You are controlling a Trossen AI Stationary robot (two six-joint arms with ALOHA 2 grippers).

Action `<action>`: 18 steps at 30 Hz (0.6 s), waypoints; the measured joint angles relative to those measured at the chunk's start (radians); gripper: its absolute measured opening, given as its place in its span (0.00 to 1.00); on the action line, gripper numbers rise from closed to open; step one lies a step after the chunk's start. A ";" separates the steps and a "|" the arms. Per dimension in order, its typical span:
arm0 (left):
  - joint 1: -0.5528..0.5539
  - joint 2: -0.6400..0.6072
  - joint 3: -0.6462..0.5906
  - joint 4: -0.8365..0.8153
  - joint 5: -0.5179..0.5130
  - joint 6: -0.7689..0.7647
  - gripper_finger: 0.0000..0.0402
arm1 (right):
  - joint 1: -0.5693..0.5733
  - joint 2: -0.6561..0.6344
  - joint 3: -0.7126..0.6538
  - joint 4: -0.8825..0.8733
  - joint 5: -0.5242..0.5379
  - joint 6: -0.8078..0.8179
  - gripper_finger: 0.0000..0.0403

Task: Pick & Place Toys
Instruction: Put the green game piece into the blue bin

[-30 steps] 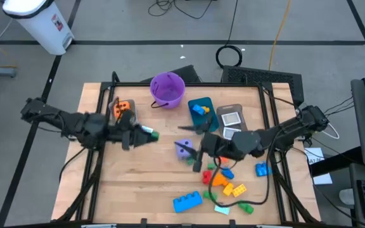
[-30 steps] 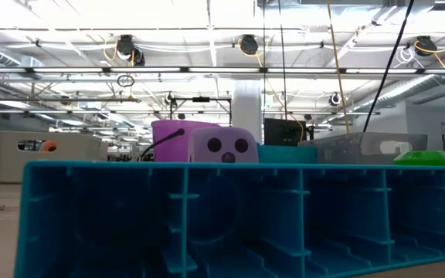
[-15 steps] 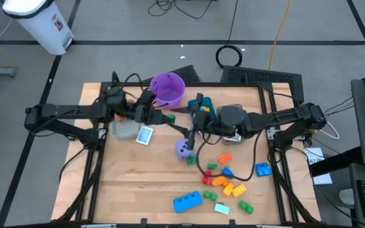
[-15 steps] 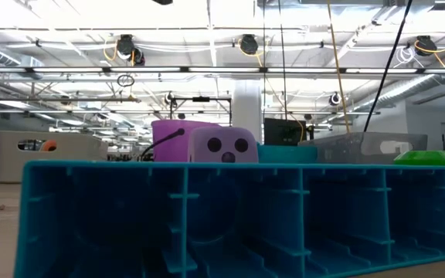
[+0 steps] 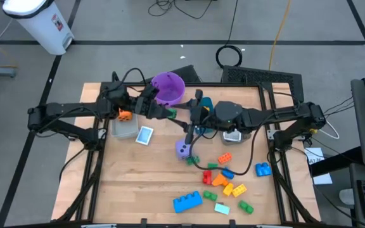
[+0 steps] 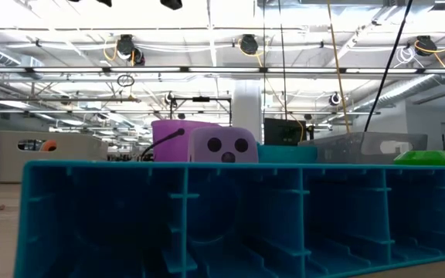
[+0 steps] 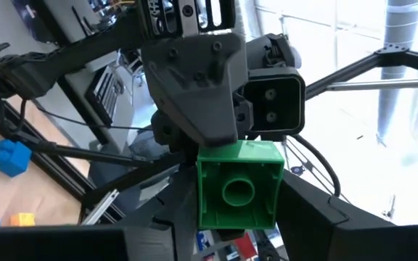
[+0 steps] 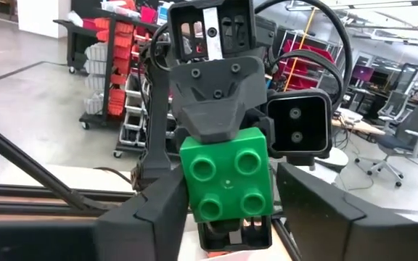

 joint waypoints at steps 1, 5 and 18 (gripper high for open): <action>0.000 0.000 0.000 0.000 0.000 0.001 0.39 | -0.003 0.000 0.000 0.000 -0.003 0.000 0.45; 0.000 0.000 0.000 0.000 0.000 0.000 0.39 | -0.011 0.000 0.000 -0.002 -0.049 -0.019 0.35; 0.011 -0.001 0.003 0.015 -0.150 0.106 0.63 | -0.039 -0.074 -0.002 -0.054 -0.045 -0.030 0.34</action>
